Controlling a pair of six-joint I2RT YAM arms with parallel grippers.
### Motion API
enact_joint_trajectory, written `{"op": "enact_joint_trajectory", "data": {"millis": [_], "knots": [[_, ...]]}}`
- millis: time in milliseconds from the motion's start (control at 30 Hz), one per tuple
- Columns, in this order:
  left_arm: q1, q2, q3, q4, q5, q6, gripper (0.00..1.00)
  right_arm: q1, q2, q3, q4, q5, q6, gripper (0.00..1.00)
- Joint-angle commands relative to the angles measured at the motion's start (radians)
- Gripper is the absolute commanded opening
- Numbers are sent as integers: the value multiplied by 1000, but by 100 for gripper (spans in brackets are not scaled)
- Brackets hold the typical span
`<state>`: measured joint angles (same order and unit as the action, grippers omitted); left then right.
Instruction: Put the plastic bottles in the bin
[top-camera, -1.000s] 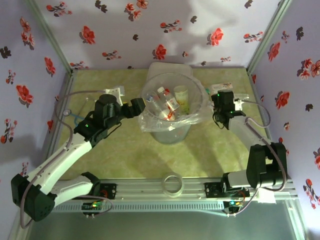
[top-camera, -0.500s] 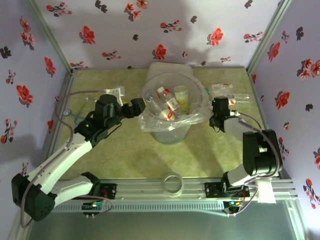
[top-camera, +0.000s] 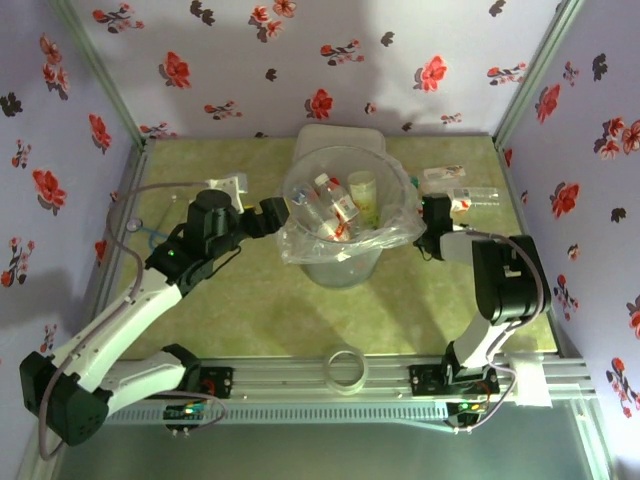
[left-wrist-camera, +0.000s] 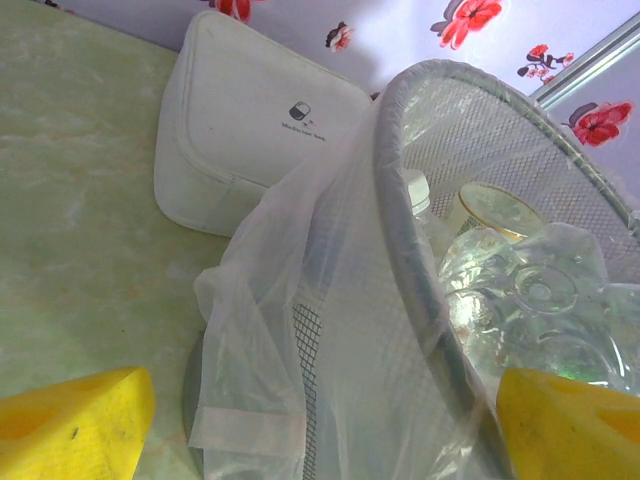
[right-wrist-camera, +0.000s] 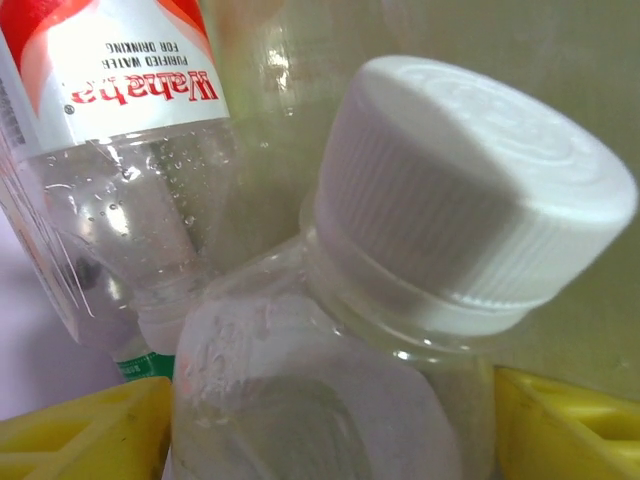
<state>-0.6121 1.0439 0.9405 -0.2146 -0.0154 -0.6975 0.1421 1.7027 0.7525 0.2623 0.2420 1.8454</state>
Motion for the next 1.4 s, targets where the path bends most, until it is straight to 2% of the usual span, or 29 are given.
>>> {"op": "enact_joint_trajectory", "data": {"millis": [0, 200, 333, 467, 700, 900, 1133, 1233, 1367], "knots": [[11, 11, 40, -17, -7, 17, 89, 1, 61, -27, 10, 26, 49, 75], [10, 7, 38, -23, -7, 12, 89, -6, 22, -79, 41, 60, 39, 62], [11, -2, 32, -15, -7, 1, 89, -5, -77, -89, -22, 86, -24, 61], [11, -2, 34, -12, -7, -2, 89, -4, -238, -92, -132, 177, -115, 61], [11, -11, 25, 4, -8, -11, 89, 44, -617, -26, -430, 423, -523, 57], [10, 1, 9, 43, 5, -40, 89, 50, -868, 37, -522, 557, -921, 52], [11, 16, 4, 70, 12, -53, 89, 51, -927, 261, -610, 629, -1343, 51], [10, 16, 1, 74, 14, -54, 89, 52, -927, 327, -593, 612, -1422, 51], [11, 20, -2, 75, 17, -52, 89, 68, -897, 424, -587, 527, -1483, 49]]}}
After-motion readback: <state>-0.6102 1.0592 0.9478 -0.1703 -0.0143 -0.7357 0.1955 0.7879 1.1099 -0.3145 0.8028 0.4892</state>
